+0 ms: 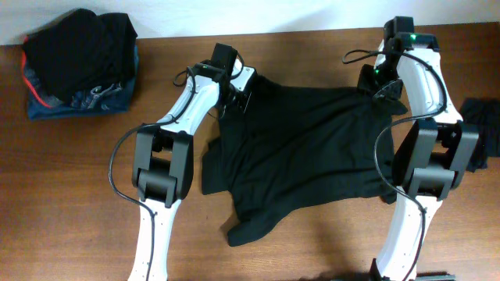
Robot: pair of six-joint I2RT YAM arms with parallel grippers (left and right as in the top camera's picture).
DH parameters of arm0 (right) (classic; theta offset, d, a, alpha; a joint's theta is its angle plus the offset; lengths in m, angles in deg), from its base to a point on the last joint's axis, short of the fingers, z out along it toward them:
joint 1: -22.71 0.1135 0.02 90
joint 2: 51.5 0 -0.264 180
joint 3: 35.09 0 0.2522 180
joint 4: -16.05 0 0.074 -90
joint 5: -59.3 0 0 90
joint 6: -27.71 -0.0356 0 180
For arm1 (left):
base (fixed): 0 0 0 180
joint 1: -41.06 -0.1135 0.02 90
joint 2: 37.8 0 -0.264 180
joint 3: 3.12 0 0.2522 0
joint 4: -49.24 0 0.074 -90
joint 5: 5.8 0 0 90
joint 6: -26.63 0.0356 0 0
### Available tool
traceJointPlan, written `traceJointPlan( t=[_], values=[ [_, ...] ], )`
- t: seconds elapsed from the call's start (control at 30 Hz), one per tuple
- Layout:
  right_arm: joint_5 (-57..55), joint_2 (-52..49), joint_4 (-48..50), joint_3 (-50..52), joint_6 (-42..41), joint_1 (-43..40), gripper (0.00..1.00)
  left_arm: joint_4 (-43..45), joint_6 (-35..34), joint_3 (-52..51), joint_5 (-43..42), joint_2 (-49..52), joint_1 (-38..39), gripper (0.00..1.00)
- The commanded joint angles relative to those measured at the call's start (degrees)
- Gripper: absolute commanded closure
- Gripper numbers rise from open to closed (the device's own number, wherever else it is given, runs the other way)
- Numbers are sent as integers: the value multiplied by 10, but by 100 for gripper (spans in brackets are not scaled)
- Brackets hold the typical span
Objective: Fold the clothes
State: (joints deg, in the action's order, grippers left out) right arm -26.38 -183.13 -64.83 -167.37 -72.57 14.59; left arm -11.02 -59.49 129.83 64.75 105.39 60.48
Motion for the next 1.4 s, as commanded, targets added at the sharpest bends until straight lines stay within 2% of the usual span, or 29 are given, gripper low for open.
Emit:
traceJointPlan(
  t=[0.0, 0.23, 0.33, 0.43, 0.57, 0.63, 0.8, 0.97, 1.07, 1.1, 1.17, 1.2, 1.37],
  values=[
    [-5, 1, -4, -11, 3, -2, 49, 15, 9, -6, 62, 54, -16, 99],
    [-5, 1, -17, -11, 3, -2, 48, 54, 9, -6, 99, 58, -46, 99],
    [-5, 1, -19, -11, 3, -2, 43, 63, 9, -6, 99, 66, -60, 99],
    [-5, 1, -26, -11, 3, -2, 33, 73, 9, -6, 114, 81, -74, 99],
    [-5, 1, -37, -11, 4, -2, 21, 80, 38, -6, 169, 102, -93, 99],
    [-5, 1, -42, -11, 3, -2, 18, 91, 40, -6, 211, 102, -108, 99],
    [-5, 1, -65, -11, 4, -2, 9, 122, 49, -6, 223, 102, -146, 99],
    [0, 1, -96, -11, 4, 3, 8, 157, 95, -2, 226, 102, -178, 99],
    [-1, 1, -105, -11, 4, 10, 8, 137, 95, 32, 232, 102, -183, 98],
    [0, 1, -106, -11, 4, 13, 8, 111, 94, 61, 231, 102, -182, 86],
    [2, 1, -106, -11, 4, 17, 7, 56, 93, 114, 222, 102, -177, 77],
    [2, 1, -106, -11, 5, 21, 8, 31, 92, 138, 210, 102, -174, 63],
    [16, 1, -105, -10, 42, 45, 7, -134, 45, 283, 99, 102, -150, 40]
  ],
)
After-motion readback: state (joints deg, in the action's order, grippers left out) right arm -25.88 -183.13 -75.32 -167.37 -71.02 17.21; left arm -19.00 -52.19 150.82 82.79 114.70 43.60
